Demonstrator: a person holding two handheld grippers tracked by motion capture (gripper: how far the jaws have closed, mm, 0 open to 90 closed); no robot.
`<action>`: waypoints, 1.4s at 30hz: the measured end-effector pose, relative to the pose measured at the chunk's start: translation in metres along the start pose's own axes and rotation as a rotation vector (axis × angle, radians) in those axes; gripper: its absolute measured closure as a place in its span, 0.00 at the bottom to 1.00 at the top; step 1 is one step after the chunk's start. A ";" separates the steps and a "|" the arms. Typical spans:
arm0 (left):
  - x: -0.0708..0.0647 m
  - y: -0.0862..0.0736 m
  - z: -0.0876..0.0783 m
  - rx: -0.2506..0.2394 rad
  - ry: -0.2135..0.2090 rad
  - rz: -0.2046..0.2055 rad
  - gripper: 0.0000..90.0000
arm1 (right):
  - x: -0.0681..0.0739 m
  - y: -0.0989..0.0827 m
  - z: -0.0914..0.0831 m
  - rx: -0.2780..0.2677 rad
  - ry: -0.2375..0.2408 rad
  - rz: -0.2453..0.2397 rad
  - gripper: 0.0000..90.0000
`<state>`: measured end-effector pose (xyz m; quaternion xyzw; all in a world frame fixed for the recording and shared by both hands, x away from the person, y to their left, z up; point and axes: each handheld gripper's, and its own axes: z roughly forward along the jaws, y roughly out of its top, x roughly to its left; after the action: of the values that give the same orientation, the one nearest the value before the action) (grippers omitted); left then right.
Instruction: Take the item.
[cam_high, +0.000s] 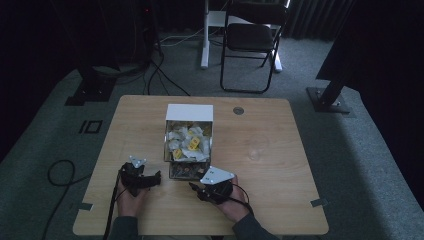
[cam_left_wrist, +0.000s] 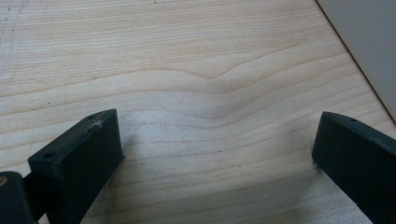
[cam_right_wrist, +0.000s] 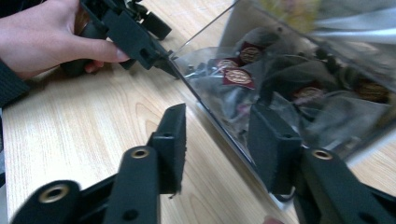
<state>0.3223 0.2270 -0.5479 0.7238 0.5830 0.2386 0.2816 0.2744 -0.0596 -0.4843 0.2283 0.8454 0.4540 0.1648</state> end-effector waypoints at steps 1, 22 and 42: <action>0.000 0.000 0.000 0.000 0.000 0.000 0.02 | 0.001 0.001 0.002 0.003 0.003 -0.002 0.67; 0.000 0.000 0.000 0.002 0.001 0.002 0.02 | 0.001 0.003 0.011 -0.003 0.001 -0.005 0.71; 0.000 0.000 0.000 0.000 0.002 -0.001 0.02 | 0.012 -0.001 0.004 -0.005 0.046 -0.025 0.75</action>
<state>0.3222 0.2268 -0.5480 0.7233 0.5835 0.2391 0.2813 0.2656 -0.0513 -0.4883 0.2070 0.8505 0.4591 0.1515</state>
